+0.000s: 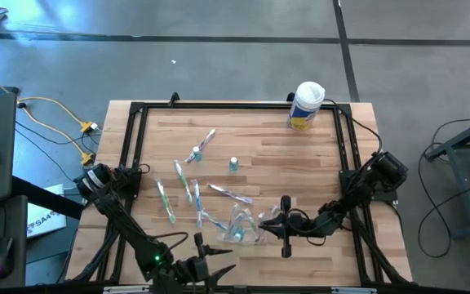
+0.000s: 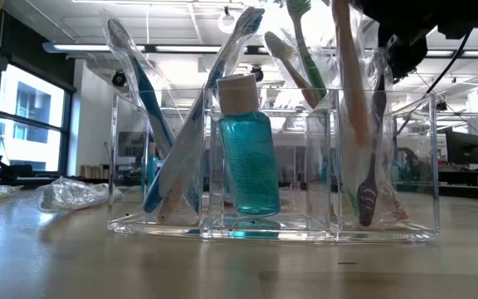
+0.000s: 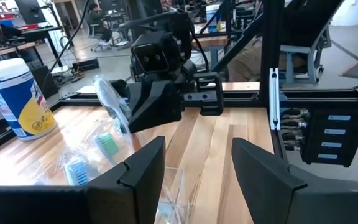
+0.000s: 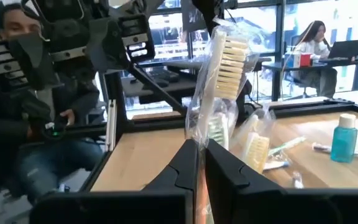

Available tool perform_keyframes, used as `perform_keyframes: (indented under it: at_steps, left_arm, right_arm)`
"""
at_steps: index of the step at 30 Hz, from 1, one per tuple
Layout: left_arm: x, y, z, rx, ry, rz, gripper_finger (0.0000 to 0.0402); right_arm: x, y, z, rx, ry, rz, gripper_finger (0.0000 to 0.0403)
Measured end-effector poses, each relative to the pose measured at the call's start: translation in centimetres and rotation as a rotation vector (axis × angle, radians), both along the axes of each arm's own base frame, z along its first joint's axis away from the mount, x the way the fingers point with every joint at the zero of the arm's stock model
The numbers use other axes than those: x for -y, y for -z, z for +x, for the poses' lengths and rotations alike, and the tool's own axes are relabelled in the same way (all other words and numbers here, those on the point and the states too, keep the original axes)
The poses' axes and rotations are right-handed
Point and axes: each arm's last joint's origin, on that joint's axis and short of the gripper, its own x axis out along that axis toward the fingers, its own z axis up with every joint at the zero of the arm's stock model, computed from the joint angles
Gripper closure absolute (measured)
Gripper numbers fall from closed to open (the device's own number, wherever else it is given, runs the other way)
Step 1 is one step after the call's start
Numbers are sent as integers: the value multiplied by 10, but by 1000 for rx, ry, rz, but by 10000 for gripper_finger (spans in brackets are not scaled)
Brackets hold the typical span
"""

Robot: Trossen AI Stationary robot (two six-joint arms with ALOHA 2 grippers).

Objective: Pick & Place toothbrushing station
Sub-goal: Put the orange toothbrush into the transparent organizer, then put the green toothbrush into the transparent organizer

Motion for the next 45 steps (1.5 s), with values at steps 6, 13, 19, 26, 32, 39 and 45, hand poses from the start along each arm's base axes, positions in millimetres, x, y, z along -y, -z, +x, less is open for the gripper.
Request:
perform_keyframes:
  at_steps: [6,13,19,26,32,39,45]
  left_arm:
    - [1,0,-1,-2,5,1,217]
    - [1,0,-1,-3,9,1,217]
    - [1,0,-1,-1,9,-1,217]
    - [1,0,-1,-1,9,-1,217]
    - [1,0,-1,0,9,-2,217]
    - [1,-2,-1,13,6,-17,217]
    - [-3,-15,-4,34,10,-41,217]
  right_arm:
    - [-4,2,-3,-17,-15,-8,395]
    - [-5,9,-3,-79,-52,-33,395]
    - [-8,12,-4,-100,-93,-45,394]
    - [-7,22,-3,-188,-101,-28,377]
    - [-8,23,-4,-201,-109,-36,306]
    - [-9,21,-5,-209,-185,-37,235]
    - [-9,11,-6,-176,-177,-86,207]
